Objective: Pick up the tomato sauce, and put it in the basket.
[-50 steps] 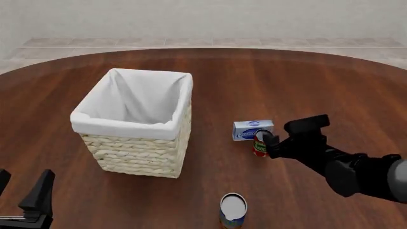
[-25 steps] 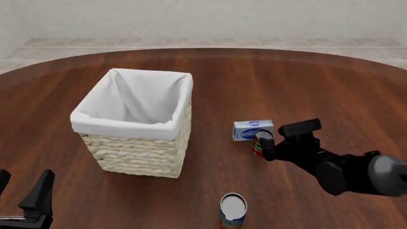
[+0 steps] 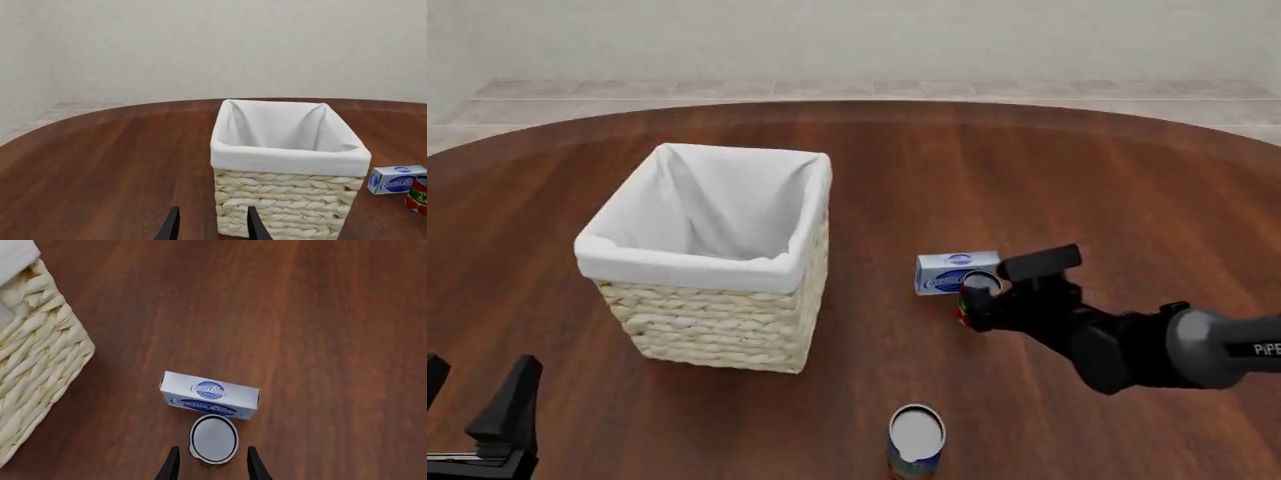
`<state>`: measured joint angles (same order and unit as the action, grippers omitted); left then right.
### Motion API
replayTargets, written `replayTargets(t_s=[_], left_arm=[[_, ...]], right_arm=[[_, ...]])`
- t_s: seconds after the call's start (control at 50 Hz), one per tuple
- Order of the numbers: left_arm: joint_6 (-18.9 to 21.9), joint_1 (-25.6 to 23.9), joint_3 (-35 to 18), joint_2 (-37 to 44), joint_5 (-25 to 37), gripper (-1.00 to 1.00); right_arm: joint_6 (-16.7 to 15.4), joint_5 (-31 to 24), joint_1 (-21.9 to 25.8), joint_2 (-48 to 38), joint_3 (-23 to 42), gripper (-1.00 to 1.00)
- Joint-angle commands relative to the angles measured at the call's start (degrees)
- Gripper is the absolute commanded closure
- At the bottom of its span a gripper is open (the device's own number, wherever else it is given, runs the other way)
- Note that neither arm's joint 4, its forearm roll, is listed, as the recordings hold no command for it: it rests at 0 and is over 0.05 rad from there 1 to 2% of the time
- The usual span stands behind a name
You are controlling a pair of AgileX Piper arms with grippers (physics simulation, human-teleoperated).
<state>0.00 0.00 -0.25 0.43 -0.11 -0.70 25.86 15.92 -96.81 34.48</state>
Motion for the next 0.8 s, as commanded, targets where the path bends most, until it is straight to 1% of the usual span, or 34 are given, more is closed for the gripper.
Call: replayTargets(t_s=[0.02, 0.46, 0.8], left_arm=[[0.0, 0.0, 0.0, 0.0, 0.0, -1.0], [0.0, 0.0, 0.0, 0.0, 0.0, -1.0], [0.0, 0.0, 0.0, 0.0, 0.0, -1.0]], right_arm=[[-0.3, 0.18, 0.14, -1.84, 1.43, -1.0], [-0.21, 0.02, 0.66, -3.2, 2.58, -1.0], [-0.05, 0.49, 0.7, -6.15, 3.68, -1.0]])
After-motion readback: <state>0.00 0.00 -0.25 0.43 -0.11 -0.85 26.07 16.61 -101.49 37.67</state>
